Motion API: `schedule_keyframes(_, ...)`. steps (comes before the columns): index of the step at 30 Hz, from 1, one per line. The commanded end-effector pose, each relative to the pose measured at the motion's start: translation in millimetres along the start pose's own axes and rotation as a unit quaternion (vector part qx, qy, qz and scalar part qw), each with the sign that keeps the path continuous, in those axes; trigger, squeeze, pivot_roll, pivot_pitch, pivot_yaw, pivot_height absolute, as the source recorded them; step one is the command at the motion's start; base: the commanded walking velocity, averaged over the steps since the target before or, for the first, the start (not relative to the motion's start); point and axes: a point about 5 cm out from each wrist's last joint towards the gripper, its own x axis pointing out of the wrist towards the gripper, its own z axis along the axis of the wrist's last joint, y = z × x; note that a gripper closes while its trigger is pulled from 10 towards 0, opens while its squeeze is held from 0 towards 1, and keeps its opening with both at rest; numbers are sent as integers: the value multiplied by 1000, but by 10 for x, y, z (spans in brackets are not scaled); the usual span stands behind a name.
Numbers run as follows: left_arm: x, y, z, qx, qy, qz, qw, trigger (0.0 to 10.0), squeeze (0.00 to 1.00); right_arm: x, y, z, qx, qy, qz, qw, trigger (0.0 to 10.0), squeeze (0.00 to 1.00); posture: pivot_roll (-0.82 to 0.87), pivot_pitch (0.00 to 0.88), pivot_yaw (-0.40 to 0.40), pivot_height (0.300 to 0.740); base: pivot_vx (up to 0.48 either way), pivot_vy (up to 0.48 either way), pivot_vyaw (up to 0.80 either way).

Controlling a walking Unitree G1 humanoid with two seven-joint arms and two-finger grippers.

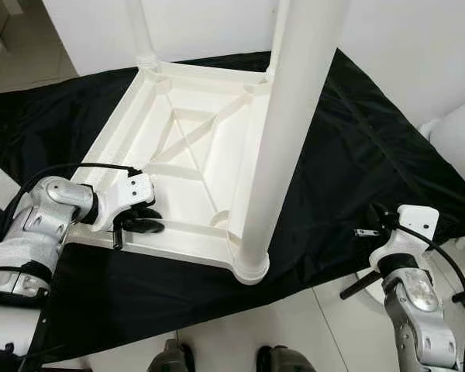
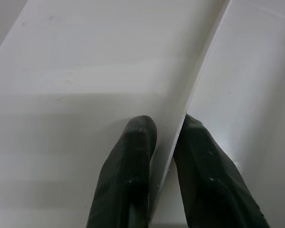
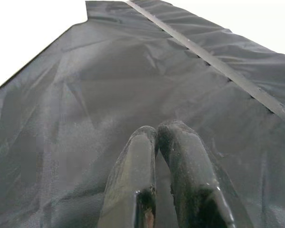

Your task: Building children table

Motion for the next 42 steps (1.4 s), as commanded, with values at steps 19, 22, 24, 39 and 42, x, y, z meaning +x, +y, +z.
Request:
schedule_keyframes(19,-322,-128,6,-52,-61,25,996,0,0,0,5,-61,-5,18,10,1000,10000,0,37,116,24,740,0,0,0)
schedule_keyframes(22,-323,-94,8,-51,-57,49,996,0,0,2,13,-73,-4,20,11,1000,10000,0,39,113,23,740,0,0,0)
schedule_keyframes(24,-282,-75,2,-37,-42,68,996,0,0,18,33,-67,-4,18,13,1000,10000,0,40,112,23,740,0,0,0)
schedule_keyframes(39,-5,-72,358,-16,-132,50,990,10000,1000,33,47,-69,-6,16,15,1000,10000,0,36,100,22,740,0,0,0)
schedule_keyframes(42,-30,-29,378,-9,-143,51,988,10000,1000,38,46,-63,-9,13,17,1000,10000,0,34,94,18,740,0,0,0)
